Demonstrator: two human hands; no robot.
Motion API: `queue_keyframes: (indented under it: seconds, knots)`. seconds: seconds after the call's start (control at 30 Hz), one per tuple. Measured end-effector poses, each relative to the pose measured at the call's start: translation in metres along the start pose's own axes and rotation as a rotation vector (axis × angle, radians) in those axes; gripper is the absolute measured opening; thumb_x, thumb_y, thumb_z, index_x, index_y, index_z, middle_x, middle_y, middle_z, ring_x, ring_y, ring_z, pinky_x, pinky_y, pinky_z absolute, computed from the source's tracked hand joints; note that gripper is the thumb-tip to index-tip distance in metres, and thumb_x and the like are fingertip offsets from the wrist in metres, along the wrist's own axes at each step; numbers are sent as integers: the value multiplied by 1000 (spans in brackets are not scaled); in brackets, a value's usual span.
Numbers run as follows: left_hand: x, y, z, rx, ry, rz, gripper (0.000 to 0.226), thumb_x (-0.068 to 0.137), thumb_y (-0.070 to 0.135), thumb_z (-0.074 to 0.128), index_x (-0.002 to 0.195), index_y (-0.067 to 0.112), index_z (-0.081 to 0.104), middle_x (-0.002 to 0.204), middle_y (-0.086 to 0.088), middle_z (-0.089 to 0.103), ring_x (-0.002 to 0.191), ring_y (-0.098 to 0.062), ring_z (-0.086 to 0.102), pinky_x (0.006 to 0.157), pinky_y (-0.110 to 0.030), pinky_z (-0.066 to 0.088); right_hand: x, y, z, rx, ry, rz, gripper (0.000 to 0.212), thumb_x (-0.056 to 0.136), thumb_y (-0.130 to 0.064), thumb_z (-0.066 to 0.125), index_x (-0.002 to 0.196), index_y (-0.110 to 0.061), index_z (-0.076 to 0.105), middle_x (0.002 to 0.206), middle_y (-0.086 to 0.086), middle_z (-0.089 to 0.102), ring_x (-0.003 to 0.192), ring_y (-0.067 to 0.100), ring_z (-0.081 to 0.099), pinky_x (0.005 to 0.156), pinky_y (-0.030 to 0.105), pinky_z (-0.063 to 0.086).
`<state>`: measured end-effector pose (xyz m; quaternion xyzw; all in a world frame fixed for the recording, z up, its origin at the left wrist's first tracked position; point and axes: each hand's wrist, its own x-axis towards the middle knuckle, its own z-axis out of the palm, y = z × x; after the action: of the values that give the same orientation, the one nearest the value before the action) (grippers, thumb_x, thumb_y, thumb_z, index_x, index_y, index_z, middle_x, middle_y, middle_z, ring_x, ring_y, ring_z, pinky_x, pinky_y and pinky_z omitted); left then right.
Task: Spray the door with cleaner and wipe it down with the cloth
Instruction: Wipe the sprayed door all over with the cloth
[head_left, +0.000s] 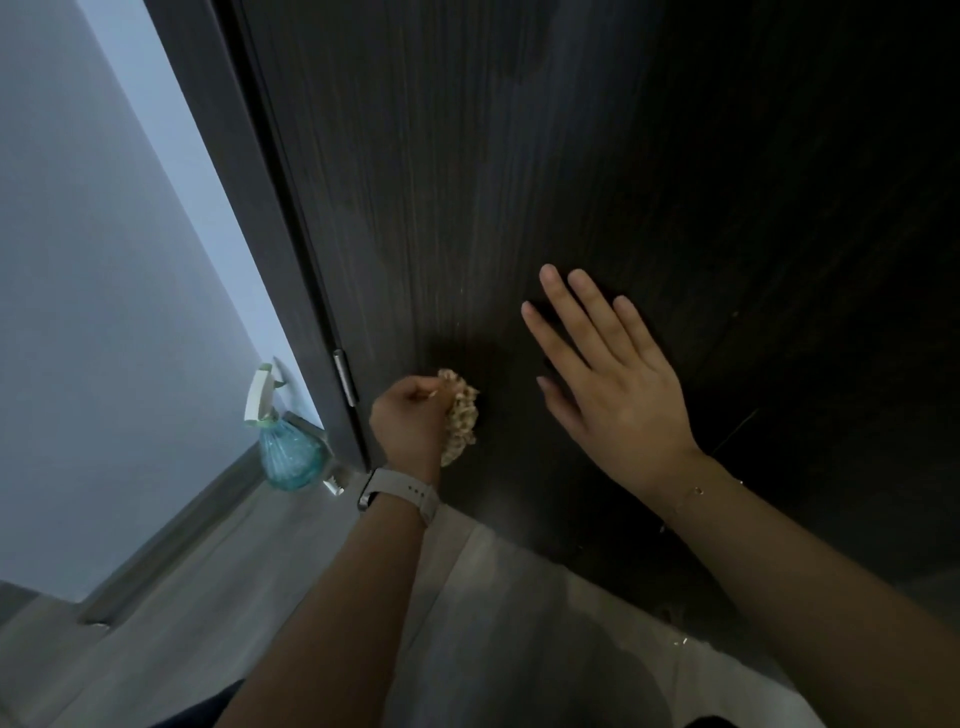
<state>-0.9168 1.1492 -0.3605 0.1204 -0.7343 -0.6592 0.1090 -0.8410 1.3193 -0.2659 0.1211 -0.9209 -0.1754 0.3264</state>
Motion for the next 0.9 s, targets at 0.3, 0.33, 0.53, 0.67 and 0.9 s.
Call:
queue_keyframes:
  seconds: [0.3,0.33,0.53,0.67,0.9]
  knots:
    - [3,-20,4,-48,-59,-71,21,81,2,74,70,19,67,69,6,65,64,0,58,66,-17,49,-10,-9,13,96,12,-12,68,96,-28,52,156,-12,23,163,9,6,151,23,3,123,36,-1]
    - [4,-33,1,-19,-53,-121,21,83,2,72,70,18,67,70,5,65,65,-2,58,69,-22,50,-14,-11,16,85,-17,-35,67,96,-28,51,155,-12,23,164,9,8,151,23,5,122,36,0]
    - [-7,-85,9,-1,-58,-310,27,83,0,71,65,19,64,67,8,63,65,-5,57,56,-8,45,-36,-20,42,20,-153,-143,63,96,-31,40,155,-14,25,164,8,11,152,22,7,122,36,-1]
    - [-16,-99,14,-75,-42,-399,24,87,4,69,70,21,66,78,1,69,71,-9,63,60,-14,48,-39,-21,46,-6,-169,-187,63,97,-30,42,155,-13,25,164,9,10,151,22,7,122,36,-2]
    - [-16,-57,19,-292,1,-209,18,84,-1,70,75,15,70,75,0,70,70,-6,65,66,-19,55,-38,-21,46,-7,-175,-180,69,93,-30,51,154,-12,26,164,10,12,151,21,6,122,35,-5]
